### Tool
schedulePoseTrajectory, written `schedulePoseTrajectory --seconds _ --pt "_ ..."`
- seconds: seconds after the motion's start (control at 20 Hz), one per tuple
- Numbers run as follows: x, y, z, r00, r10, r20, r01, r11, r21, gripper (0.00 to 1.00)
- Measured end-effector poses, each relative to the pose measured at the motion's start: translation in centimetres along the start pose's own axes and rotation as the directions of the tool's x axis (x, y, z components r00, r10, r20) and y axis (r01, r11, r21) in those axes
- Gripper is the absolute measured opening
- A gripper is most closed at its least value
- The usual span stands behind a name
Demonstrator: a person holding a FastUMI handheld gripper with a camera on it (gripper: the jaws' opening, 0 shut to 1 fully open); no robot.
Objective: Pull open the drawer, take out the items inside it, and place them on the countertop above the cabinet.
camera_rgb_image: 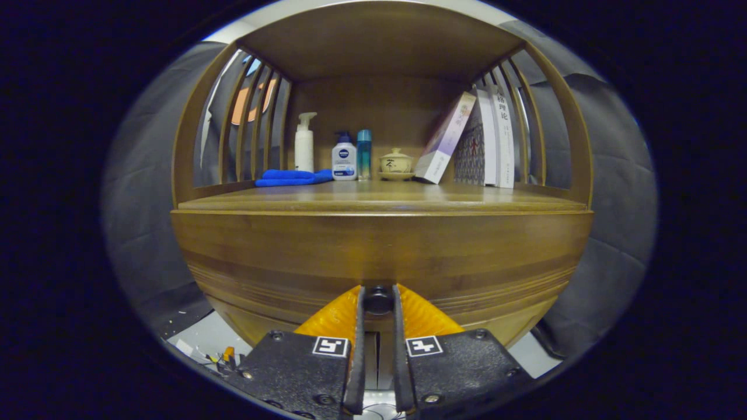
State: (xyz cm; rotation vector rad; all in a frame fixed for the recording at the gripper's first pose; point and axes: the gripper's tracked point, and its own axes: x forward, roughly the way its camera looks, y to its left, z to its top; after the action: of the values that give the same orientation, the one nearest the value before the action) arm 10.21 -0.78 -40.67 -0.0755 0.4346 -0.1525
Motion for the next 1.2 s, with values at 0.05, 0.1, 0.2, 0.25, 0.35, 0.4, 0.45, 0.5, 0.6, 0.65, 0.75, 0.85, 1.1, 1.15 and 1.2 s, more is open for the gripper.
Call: schedulePoseTrajectory --seconds 0.05,0.1,0.2,0.25,0.35,0.4,0.45,0.5,0.6,0.65,0.75,0.85,1.1,1.15,1.2 --pt "0.1 0.1 0.0 1.0 0.003 -0.004 -0.003 1.0 0.004 0.23" --pt "0.1 0.0 0.0 1.0 0.004 -0.006 -0.004 1.0 0.005 0.22" --pt "-0.2 -0.1 -0.2 1.0 -0.008 -0.01 0.007 1.0 -0.004 0.22" --pt "-0.5 -0.2 -0.1 1.0 -0.013 -0.01 0.013 1.0 -0.006 0.23" --pt "-1.8 0.0 -0.6 1.0 -0.012 -0.013 0.012 1.0 0.0 0.22" --pt "-2.2 0.0 -0.7 1.0 -0.008 -0.017 0.009 1.0 0.003 0.23" --pt "-2.5 -0.1 -0.8 1.0 -0.004 -0.021 0.005 1.0 0.003 0.22" --pt "-2.7 -0.2 -0.8 1.0 -0.002 -0.022 0.002 1.0 0.001 0.23" --pt "-3.7 -0.3 -1.2 1.0 -0.003 -0.023 0.003 1.0 -0.005 0.22" --pt "-4.4 -0.3 -1.4 1.0 -0.001 -0.023 0.001 1.0 -0.005 0.22" --pt "-5.5 -0.2 -1.8 1.0 0.008 -0.027 -0.008 1.0 0.003 0.23" --pt "-6.6 -0.2 -2.0 0.999 0.019 -0.033 -0.018 1.0 0.004 0.22" --pt "-9.2 -0.2 -2.8 0.999 0.031 -0.044 -0.03 0.999 0.009 0.22" --pt "-9.7 -0.3 -3.0 0.998 0.036 -0.047 -0.035 0.999 0.007 0.22" --pt "-10.2 -0.4 -3.2 0.998 0.041 -0.047 -0.041 0.999 0.002 0.22"
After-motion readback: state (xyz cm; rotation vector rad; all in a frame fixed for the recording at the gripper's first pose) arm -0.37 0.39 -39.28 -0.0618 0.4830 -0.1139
